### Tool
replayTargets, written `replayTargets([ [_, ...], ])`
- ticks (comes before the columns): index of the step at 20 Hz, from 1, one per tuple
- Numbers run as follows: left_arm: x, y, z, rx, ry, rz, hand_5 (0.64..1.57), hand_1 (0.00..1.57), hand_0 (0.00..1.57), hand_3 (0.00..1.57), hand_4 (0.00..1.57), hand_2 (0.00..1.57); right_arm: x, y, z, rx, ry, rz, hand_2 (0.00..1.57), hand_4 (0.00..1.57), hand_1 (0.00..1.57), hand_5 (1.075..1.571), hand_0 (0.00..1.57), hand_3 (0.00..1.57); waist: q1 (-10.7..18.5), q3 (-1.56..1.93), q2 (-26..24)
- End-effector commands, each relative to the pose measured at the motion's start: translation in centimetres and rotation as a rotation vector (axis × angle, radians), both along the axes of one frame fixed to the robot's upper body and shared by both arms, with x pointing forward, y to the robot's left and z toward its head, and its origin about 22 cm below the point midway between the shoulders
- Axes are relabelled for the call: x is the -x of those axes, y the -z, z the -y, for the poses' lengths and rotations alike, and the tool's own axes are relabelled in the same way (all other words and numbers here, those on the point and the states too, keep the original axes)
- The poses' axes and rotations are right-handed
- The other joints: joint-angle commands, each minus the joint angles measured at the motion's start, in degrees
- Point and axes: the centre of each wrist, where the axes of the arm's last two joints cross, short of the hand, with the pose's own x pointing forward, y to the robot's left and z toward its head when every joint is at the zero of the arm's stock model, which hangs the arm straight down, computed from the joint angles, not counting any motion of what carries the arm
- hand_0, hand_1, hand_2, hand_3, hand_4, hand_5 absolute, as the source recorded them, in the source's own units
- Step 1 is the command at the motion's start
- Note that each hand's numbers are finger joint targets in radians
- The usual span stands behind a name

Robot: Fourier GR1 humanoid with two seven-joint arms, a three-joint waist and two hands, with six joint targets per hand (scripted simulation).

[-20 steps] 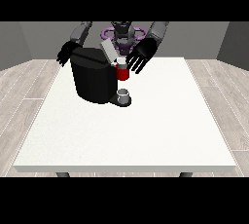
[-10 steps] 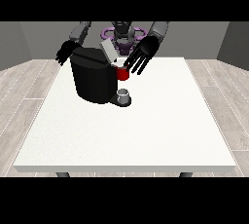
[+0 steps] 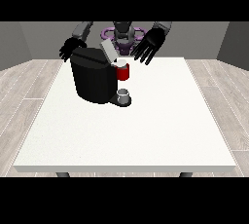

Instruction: Insert the coffee pod into the coffee machine and close the lid

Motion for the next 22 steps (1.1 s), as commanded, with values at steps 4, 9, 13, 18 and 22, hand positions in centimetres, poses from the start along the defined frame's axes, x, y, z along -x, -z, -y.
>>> replayTargets([
  [4, 1.2, 7.5, 1.0, 0.333, 0.002, -0.123, 1.571, 0.00, 0.00, 0.00, 0.00, 0.00, 2.2, 2.4, 2.9, -0.027, 0.078, -0.122, 0.00, 0.37, 0.00, 1.571, 0.00, 0.00, 5.67, -0.06, -9.60],
  [9, 2.8, 12.3, 0.1, 0.666, -0.025, -0.171, 1.571, 0.00, 0.00, 0.00, 0.24, 0.00, 3.5, 2.7, 4.8, 0.031, 0.056, -0.106, 0.00, 0.43, 0.00, 1.571, 0.00, 0.00, 8.43, -0.09, -14.70],
  [13, 5.3, 17.9, 2.2, 0.758, -0.033, -0.306, 1.571, 0.00, 0.00, 0.00, 0.00, 0.00, 3.8, 2.1, 5.2, 0.060, 0.020, -0.172, 0.00, 0.35, 0.00, 1.571, 0.00, 0.00, 11.71, -0.05, -21.84],
  [18, 7.2, 20.8, 0.5, 0.910, -0.094, -0.336, 1.571, 0.00, 0.00, 0.00, 0.23, 0.00, 1.3, -3.0, 4.9, 0.099, -0.104, -0.074, 0.00, 0.00, 0.00, 1.571, 0.00, 0.00, 12.83, -0.07, -22.08],
  [22, 8.2, 21.8, 1.0, 0.932, -0.099, -0.340, 1.571, 0.00, 0.00, 0.00, 0.00, 0.00, 1.1, -3.9, 3.0, 0.079, -0.151, -0.036, 0.00, 0.00, 0.00, 1.571, 0.00, 0.00, 14.47, -0.02, -21.47],
])
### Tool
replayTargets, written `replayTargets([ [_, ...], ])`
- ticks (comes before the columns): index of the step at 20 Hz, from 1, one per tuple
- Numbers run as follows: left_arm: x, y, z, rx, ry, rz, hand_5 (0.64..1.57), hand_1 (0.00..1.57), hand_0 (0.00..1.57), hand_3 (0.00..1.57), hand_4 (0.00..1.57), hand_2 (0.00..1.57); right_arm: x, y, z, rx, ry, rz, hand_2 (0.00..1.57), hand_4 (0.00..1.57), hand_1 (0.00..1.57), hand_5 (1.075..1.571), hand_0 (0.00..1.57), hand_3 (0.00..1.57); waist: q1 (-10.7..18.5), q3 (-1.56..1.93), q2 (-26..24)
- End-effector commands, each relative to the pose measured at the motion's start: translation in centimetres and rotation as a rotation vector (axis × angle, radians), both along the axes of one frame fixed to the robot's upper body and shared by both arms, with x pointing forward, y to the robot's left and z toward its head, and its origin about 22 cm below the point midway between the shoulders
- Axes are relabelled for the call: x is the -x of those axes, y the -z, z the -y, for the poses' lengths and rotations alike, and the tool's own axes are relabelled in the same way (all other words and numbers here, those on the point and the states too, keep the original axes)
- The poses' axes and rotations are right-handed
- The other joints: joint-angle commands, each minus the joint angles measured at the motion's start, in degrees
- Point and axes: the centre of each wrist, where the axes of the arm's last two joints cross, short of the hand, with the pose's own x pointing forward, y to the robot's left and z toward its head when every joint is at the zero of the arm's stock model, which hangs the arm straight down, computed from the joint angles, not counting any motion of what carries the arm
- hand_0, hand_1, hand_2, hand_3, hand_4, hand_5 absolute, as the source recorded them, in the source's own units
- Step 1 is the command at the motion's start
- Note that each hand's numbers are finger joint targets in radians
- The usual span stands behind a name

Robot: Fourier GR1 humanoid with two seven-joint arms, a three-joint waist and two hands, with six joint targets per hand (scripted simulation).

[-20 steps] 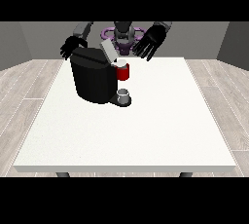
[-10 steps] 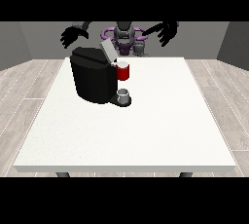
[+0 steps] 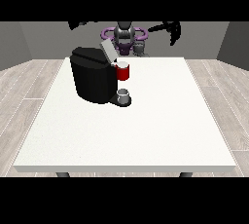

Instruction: Insert the coffee pod into the coffee machine and close the lid

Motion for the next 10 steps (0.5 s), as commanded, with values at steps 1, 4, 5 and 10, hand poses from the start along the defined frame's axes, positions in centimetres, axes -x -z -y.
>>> replayTargets([
  [1, 2.1, 2.5, 1.2, 0.070, 0.023, -0.062, 1.571, 0.00, 0.00, 0.00, 0.00, 0.00, 0.4, 0.1, 1.0, 0.019, -0.034, -0.025, 0.00, 0.00, 0.00, 1.571, 0.00, 0.00, 4.12, 0.04, -2.48],
  [4, 2.0, 1.9, 2.8, 0.137, 0.068, -0.027, 1.571, 0.00, 0.00, 0.00, 0.00, 0.00, -1.0, -0.3, 0.5, 0.068, -0.016, 0.002, 0.00, 0.00, 0.00, 1.571, 0.00, 0.00, 8.16, 0.05, -0.86],
  [5, 2.7, 2.7, 3.1, 0.146, 0.036, -0.019, 1.571, 0.00, 0.00, 0.00, 0.00, 0.00, -0.7, -0.1, -0.7, 0.039, -0.063, 0.007, 0.00, 0.00, 0.00, 1.571, 0.00, 0.00, 6.72, 0.04, 0.05],
  [10, 3.5, 2.3, 1.8, 0.200, 0.050, -0.013, 1.571, 0.00, 0.00, 0.00, 0.00, 0.00, -3.1, -2.5, -0.5, 0.112, -0.076, 0.031, 0.00, 0.22, 0.00, 1.571, 0.00, 0.00, 10.04, 0.03, 1.76],
])
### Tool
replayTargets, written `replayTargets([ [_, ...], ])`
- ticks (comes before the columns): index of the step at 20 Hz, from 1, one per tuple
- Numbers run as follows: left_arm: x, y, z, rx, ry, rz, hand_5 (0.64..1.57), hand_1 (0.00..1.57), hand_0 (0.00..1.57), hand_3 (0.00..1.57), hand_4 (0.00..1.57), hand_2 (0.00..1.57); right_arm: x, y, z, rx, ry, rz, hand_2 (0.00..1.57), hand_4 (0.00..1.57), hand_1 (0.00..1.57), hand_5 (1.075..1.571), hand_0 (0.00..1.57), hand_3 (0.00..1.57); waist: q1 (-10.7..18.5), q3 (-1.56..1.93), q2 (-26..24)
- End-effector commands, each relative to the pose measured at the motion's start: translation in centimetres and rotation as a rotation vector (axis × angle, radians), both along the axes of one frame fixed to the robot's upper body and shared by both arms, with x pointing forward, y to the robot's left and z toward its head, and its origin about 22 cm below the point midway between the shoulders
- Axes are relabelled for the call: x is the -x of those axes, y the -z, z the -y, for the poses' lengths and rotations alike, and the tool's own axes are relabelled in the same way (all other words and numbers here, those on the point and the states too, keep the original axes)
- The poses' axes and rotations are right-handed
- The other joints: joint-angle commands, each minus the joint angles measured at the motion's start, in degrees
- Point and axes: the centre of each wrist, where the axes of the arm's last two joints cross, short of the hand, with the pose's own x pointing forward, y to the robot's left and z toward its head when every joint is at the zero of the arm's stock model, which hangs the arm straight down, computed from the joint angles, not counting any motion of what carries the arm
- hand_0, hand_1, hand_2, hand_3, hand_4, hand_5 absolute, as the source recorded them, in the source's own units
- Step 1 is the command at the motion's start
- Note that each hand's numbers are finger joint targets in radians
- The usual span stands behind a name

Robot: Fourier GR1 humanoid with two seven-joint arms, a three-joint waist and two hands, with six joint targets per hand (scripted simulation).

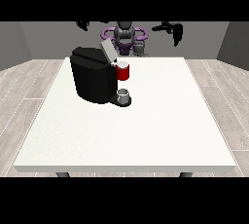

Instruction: Insert the coffee pod into the coffee machine and close the lid

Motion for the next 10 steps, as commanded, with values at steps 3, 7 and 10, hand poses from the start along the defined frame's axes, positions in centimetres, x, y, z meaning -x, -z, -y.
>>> replayTargets([
  [3, 1.4, -1.1, -1.0, 0.046, 0.000, 0.035, 1.571, 0.00, 0.00, 0.00, 0.09, 0.00, -1.7, -1.0, -0.6, 0.033, -0.031, 0.021, 0.00, 0.00, 0.00, 1.571, 0.00, 0.00, 1.46, 0.00, 2.89],
  [7, 1.8, -2.1, 0.4, 0.060, 0.010, 0.037, 1.571, 0.00, 0.00, 0.00, 0.10, 0.00, -2.7, -0.8, -1.9, -0.036, -0.040, -0.016, 0.00, 0.00, 0.00, 1.571, 0.00, 0.00, 2.78, 0.01, 3.37],
  [10, 4.0, -1.2, -2.0, 0.038, -0.045, 0.080, 1.571, 0.00, 0.00, 0.00, 0.00, 0.00, -2.0, 0.3, 1.6, -0.032, -0.020, 0.002, 0.00, 0.00, 0.00, 1.571, 0.00, 0.00, 2.41, 0.01, 6.30],
])
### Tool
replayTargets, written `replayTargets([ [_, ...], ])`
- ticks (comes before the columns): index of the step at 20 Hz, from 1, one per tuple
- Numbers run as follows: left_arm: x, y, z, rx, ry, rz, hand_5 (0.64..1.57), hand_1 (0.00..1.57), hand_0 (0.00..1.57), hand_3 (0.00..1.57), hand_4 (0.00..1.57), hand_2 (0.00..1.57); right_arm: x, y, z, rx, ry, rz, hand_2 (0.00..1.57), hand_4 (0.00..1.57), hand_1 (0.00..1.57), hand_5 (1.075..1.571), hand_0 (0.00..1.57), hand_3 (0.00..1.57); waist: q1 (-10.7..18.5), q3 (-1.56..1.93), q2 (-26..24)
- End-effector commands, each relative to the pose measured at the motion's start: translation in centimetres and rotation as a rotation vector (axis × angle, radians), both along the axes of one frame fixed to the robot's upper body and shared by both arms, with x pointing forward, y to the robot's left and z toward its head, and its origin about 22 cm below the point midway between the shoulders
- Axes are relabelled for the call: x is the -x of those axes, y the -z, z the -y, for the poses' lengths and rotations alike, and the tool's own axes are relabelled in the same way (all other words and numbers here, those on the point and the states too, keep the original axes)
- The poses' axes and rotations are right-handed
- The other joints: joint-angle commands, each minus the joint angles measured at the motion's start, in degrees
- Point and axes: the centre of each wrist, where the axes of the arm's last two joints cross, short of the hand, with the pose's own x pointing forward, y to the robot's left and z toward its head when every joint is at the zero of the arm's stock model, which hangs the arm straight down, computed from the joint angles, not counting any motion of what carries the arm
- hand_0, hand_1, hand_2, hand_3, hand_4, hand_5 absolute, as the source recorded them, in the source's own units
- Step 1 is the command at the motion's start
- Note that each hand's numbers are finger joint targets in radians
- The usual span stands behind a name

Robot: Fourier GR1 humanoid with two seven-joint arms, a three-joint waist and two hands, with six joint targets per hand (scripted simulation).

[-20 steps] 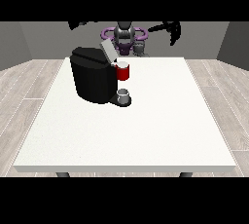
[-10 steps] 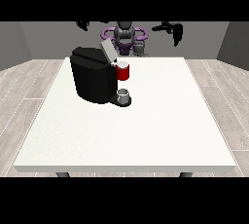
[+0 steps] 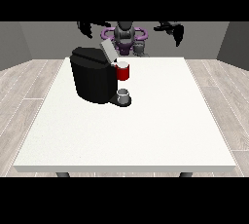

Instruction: Insert the coffee pod into the coffee machine and close the lid

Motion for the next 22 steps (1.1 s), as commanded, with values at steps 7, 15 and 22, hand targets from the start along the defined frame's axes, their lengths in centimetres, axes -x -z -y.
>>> replayTargets([
  [7, 2.8, -0.7, 0.2, 0.036, -0.059, 0.033, 1.571, 0.00, 0.00, 0.00, 0.00, 0.00, -3.4, -1.9, -0.8, -0.002, -0.049, -0.009, 0.00, 0.00, 0.00, 1.571, 0.00, 0.00, -1.73, -0.01, 5.47],
  [15, 3.6, -2.1, -1.6, -0.001, -0.067, 0.080, 1.571, 0.00, 0.00, 0.00, 0.00, 0.00, -5.3, -2.2, -2.8, 0.025, -0.063, 0.044, 0.00, 0.00, 0.00, 1.571, 0.00, 0.00, -1.99, -0.01, 9.15],
  [22, 3.2, -3.4, -3.4, -0.005, -0.121, 0.149, 1.571, 0.00, 0.00, 0.00, 0.00, 0.00, -6.4, -3.2, -4.9, 0.035, -0.108, 0.082, 0.00, 0.00, 0.00, 1.571, 0.00, 0.00, -3.14, -0.02, 12.47],
])
